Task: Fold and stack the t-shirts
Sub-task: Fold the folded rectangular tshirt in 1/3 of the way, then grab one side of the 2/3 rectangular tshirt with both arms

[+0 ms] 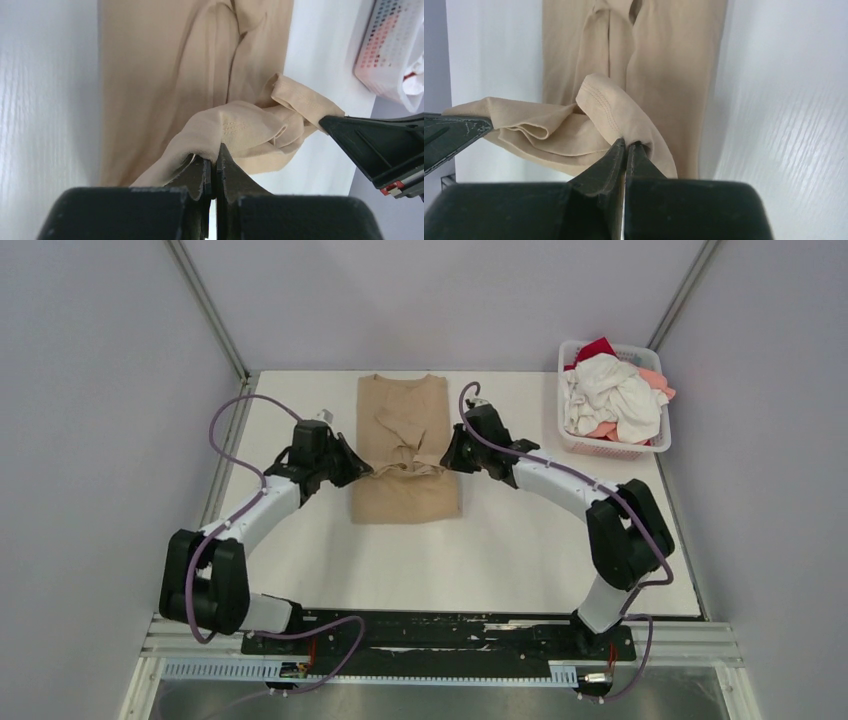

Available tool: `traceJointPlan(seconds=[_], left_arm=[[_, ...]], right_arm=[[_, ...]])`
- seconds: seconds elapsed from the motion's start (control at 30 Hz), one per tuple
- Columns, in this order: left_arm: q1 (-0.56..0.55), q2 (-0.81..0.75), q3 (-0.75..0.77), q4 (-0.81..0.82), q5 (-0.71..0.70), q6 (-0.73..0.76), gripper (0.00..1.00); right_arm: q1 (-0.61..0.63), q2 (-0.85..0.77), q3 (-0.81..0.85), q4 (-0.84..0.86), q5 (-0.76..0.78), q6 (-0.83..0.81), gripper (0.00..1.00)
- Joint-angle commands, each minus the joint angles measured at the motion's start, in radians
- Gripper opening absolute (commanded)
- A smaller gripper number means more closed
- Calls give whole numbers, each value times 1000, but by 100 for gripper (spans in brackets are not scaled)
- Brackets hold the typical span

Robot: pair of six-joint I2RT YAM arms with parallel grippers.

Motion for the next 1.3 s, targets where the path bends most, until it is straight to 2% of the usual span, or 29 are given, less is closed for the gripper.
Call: traceJointPlan(seconds=[0.0,0.23,0.47,0.53,0.57,0.6,0.63,0.67,0.7,0.8,0.87,1.0,1.07,1.27], left_arm=[[52,131,129,61,38,52,0],[93,333,282,4,70,112,0],[107,456,393,-22,85,142,11],[116,493,422,-30,90,147,26],[117,500,446,-39,101,149,50],[123,506,460,-48,111,156,58],[124,503,484,-66,123,162,72],[124,489,491,-75,125,168,81],[125,477,494,-77,126,170,95],[125,377,456,-74,108,173,100],[124,298,386,-62,90,171,100],[120,146,208,-59,30,137,100],[112,86,70,-40,30,112,100],[86,-9,-120,-20,37,68,100]], right_arm=[[-41,85,118,49,4,-56,0],[-99,209,216,74,-30,-69,0],[-128,322,308,79,-33,-77,0],[-140,353,341,78,-58,-78,4],[-147,357,353,76,-77,-76,11],[-151,350,360,75,-95,-79,23],[-152,339,361,74,-102,-87,40],[-152,321,355,72,-114,-95,54],[-152,300,342,72,-126,-101,63],[-138,221,264,70,-118,-114,93],[-128,165,177,70,-117,-116,100],[-105,69,4,77,-110,-81,100],[-95,30,-75,84,-127,-49,100],[-71,-12,-215,114,-171,11,92]])
